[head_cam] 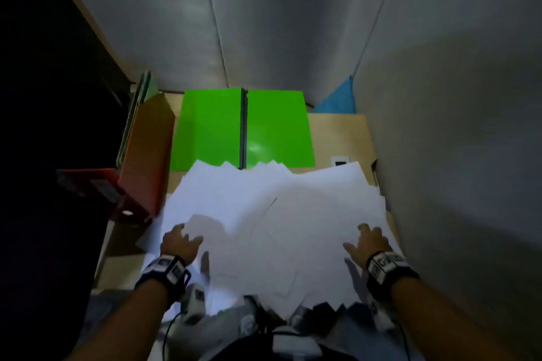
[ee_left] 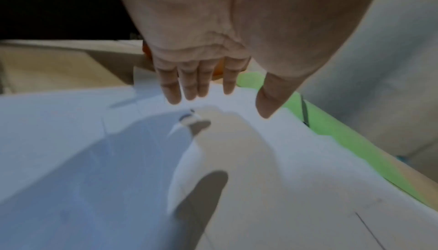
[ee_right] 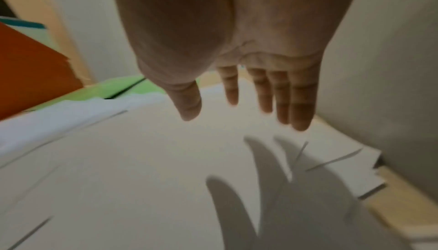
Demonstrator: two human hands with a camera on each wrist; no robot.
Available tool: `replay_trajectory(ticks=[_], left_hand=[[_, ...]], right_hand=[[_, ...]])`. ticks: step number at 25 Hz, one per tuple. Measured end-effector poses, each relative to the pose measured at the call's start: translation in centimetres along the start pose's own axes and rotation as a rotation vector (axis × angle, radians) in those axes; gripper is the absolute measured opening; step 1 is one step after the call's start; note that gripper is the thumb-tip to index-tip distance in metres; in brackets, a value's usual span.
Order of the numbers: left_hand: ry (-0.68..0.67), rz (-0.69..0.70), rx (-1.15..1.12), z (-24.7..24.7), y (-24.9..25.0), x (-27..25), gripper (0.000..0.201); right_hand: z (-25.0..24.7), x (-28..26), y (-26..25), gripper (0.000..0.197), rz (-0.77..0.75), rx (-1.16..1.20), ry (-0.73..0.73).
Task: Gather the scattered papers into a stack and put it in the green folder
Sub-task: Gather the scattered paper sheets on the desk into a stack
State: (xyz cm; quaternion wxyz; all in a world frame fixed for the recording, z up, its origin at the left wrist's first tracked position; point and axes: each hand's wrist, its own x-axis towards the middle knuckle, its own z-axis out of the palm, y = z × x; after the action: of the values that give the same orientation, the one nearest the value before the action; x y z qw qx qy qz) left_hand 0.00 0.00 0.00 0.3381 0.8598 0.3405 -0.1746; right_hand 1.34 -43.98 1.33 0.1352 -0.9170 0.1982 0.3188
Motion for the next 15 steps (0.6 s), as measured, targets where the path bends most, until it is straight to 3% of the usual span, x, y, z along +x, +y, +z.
replay_trajectory(ticks=[2,6,9,12,15], left_hand=[[-0.002,-0.115,0.068,0.9,0.9,0.6,0.077],[-0.006,-0.106,0.252,3.8,1.7,-0.3,0.081],[-0.035,-0.089,0.283,5.6,2.8,-1.2,0.078],[-0.046,-0.002,0.362,5.8,4.1,-1.4,0.073],[0.044,-0.119,0.31,2.3,3.1,2.0,0.097]], right_hand=[[-0.2,0.9,-1.2,0.085,0.089,0.071,0.048],[2.9,1.3,-3.4,0.102,0.161,0.086,0.091],[4.4,1.0,-5.0,0.102,0.157,0.028,0.164],[4.5,0.8,-6.1,0.102,0.099,-0.055,0.142],[4.3,1.3,-6.3,0.096,0.016,-0.063,0.167]])
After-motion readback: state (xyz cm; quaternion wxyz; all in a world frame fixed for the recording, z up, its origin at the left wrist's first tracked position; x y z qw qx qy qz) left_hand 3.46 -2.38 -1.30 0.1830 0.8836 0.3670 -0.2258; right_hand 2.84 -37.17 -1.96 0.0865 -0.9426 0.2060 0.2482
